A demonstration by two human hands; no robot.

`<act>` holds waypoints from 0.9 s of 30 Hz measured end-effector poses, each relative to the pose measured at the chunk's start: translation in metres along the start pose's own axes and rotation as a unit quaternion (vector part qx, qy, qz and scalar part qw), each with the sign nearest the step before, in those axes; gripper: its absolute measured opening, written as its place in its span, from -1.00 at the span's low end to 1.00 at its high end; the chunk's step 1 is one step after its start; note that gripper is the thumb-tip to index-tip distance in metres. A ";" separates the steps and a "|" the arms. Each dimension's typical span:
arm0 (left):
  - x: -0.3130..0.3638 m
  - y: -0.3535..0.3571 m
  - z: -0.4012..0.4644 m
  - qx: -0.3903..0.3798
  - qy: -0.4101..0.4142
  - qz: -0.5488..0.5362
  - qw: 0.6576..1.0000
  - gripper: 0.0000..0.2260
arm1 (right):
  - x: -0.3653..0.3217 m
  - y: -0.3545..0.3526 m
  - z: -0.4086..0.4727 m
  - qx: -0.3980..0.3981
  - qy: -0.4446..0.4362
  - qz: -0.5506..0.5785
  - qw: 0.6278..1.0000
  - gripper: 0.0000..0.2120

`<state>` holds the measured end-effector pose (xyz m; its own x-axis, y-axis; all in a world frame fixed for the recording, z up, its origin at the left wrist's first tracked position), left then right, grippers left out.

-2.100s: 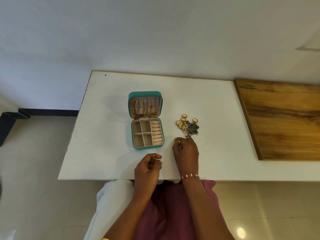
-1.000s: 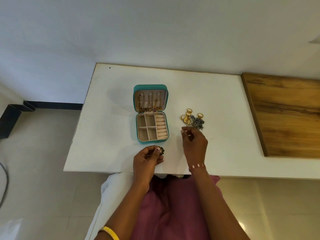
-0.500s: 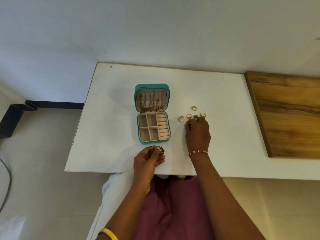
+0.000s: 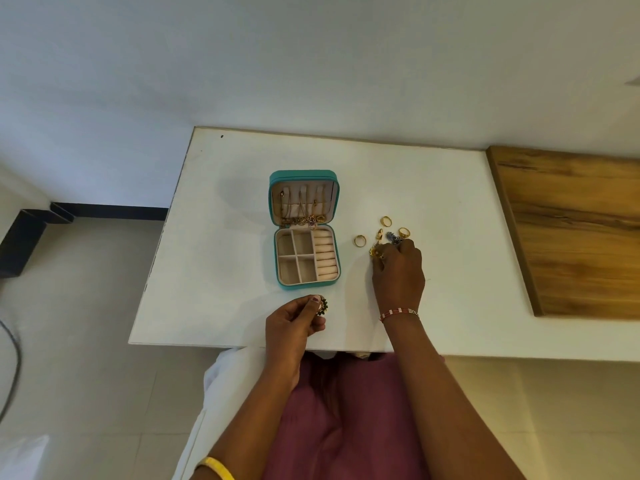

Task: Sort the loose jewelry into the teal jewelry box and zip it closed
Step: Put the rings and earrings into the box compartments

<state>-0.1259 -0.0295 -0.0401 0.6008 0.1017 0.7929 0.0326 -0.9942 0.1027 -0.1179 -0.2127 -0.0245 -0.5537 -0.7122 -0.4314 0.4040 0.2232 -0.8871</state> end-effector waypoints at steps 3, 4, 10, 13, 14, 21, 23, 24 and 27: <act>-0.001 -0.001 -0.001 -0.001 -0.004 -0.009 1.000 -0.90 | 0.001 -0.001 0.001 0.005 -0.007 0.013 1.000 -0.78; -0.001 -0.001 -0.001 -0.002 -0.005 -0.011 1.000 -0.91 | 0.002 -0.001 0.001 0.001 -0.003 0.015 1.000 -0.74; -0.001 0.000 -0.001 -0.016 0.001 0.004 1.000 -0.90 | 0.002 0.002 0.001 -0.009 0.015 0.013 1.000 -0.77; 0.000 0.000 -0.001 -0.017 0.002 -0.001 1.000 -0.91 | 0.002 0.003 0.002 -0.008 0.014 0.025 1.000 -0.83; 0.000 0.000 -0.001 -0.017 0.001 -0.003 1.000 -0.93 | 0.002 0.003 0.002 -0.011 0.016 0.030 0.999 -0.84; 0.001 -0.001 -0.001 -0.013 -0.010 -0.024 1.000 -0.94 | -0.001 -0.006 -0.014 -0.001 0.007 0.188 0.982 -0.90; 0.001 -0.002 -0.001 -0.012 -0.016 -0.036 0.999 -0.94 | 0.001 -0.010 -0.025 -0.024 0.091 0.286 0.954 -0.91; 0.001 -0.002 -0.001 -0.012 -0.019 -0.044 0.999 -0.94 | 0.001 -0.010 -0.031 -0.049 0.153 0.347 0.924 -0.90; 0.002 -0.002 -0.001 -0.011 -0.021 -0.061 0.998 -0.93 | -0.001 -0.008 -0.048 -0.120 0.290 0.526 0.790 -0.88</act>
<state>-0.1256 -0.0273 -0.0380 0.6269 0.2202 0.7473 0.0910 -0.9734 0.2105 -0.1556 -0.1814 -0.0246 -0.2718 0.3623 -0.8915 0.7519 0.6581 0.0382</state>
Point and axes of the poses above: each hand's wrist, its own z-axis towards the middle knuckle, its own y-axis out of the palm, x = y × z, the point moved 4 cm from there along z, towards the middle knuckle, and after that the axes turned 4 degrees about x, right-handed, at the moved point
